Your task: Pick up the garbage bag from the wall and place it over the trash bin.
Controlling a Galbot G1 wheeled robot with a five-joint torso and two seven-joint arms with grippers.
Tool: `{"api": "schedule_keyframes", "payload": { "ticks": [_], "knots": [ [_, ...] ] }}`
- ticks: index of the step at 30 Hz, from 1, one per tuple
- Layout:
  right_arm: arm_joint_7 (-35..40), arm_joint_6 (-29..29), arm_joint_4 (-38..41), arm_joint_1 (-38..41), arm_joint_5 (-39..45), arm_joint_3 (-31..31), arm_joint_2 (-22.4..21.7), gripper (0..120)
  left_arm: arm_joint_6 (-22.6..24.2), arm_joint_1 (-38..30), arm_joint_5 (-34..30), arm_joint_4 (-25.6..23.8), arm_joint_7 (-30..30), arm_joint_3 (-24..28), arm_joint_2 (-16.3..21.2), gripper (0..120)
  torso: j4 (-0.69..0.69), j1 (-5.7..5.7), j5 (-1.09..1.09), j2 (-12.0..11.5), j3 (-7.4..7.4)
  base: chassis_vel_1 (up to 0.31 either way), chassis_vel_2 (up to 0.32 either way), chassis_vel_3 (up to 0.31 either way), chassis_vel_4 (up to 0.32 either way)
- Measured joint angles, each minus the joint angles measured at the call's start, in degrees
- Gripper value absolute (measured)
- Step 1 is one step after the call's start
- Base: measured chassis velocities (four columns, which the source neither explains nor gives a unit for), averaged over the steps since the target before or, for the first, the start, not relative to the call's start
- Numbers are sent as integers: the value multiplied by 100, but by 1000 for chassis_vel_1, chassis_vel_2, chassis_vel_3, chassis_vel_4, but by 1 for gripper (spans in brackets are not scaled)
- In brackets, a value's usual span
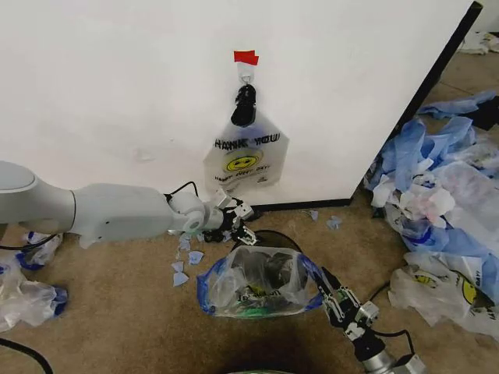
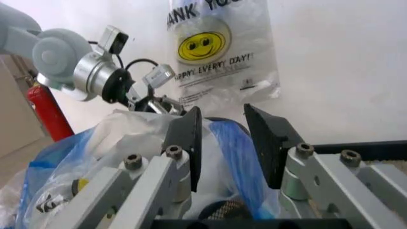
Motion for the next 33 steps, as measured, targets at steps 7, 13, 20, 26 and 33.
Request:
{"api": "schedule_keyframes", "payload": {
  "ticks": [7, 13, 20, 26, 33],
  "knots": [
    [1, 0, 1, -20, -15, 42, 20, 24, -69, 20, -20, -50, -12, 65, -41, 69, -2, 0, 0, 0, 0, 0, 0, 0, 0],
    [-1, 14, -12, -38, -39, 66, 69, 21, -114, 11, -84, -90, -56, 91, -137, 41, -3, 0, 0, 0, 0, 0, 0, 0, 0],
    [-1, 27, -9, -52, -40, 92, 70, 15, -123, -3, -113, -92, -68, 91, -127, 18, -1, 0, -1, 0, 0, 0, 0, 0, 0],
    [-1, 28, -9, -26, -41, 78, 70, 11, -141, -2, -132, -128, -82, 91, -77, 0, -1, 0, -1, 0, 0, 0, 0, 0, 0],
    [1, 16, -20, 25, -41, 51, 49, 11, -145, -57, -195, -229, -204, 35, 79, 0, -2, 0, -1, 0, 0, 0, 0, 0, 0]
  ]
}}
